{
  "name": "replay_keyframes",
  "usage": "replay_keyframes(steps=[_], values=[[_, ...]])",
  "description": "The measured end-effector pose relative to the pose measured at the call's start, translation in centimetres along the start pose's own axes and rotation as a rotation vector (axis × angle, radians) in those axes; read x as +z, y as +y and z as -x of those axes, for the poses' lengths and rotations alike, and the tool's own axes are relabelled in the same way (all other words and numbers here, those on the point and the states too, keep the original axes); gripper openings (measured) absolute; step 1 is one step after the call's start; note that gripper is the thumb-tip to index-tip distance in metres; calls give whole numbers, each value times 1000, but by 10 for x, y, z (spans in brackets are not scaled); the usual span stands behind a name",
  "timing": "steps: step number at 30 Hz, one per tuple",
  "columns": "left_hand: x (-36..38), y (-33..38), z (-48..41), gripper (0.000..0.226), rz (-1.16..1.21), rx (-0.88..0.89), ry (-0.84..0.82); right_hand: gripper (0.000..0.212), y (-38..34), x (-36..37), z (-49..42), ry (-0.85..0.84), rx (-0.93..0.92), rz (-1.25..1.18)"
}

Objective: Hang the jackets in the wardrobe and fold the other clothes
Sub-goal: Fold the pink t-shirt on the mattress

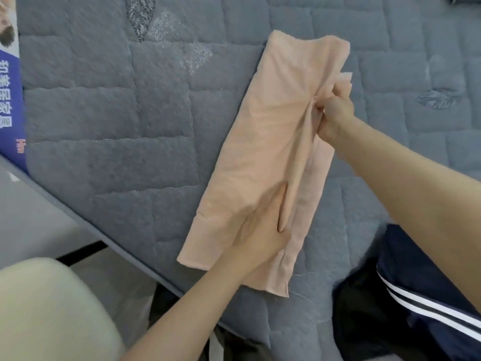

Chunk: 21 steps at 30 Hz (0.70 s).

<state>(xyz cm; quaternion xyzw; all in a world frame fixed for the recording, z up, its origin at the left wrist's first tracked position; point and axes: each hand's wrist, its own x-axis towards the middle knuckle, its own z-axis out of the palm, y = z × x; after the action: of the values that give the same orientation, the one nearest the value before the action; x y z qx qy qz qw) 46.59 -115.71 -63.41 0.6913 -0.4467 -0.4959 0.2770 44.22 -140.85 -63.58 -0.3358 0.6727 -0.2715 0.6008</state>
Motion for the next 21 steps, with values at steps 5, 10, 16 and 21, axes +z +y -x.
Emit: replay_keyframes(steps=[5, 10, 16, 21], values=[[49, 2, 1, 74, 51, -77, -218, 41, 31, -58, -13, 76, 95, 92], [32, -11, 0, 41, -34, -31, 105, 49, 55, -68, 2, 90, 60, 312], [-36, -19, -33, 57, -183, -288, 503, 41, 94, -90, 37, 133, -9, 473], [-65, -46, -33, 74, 104, -399, 206, 31, 121, -110, 79, 133, 70, 508]])
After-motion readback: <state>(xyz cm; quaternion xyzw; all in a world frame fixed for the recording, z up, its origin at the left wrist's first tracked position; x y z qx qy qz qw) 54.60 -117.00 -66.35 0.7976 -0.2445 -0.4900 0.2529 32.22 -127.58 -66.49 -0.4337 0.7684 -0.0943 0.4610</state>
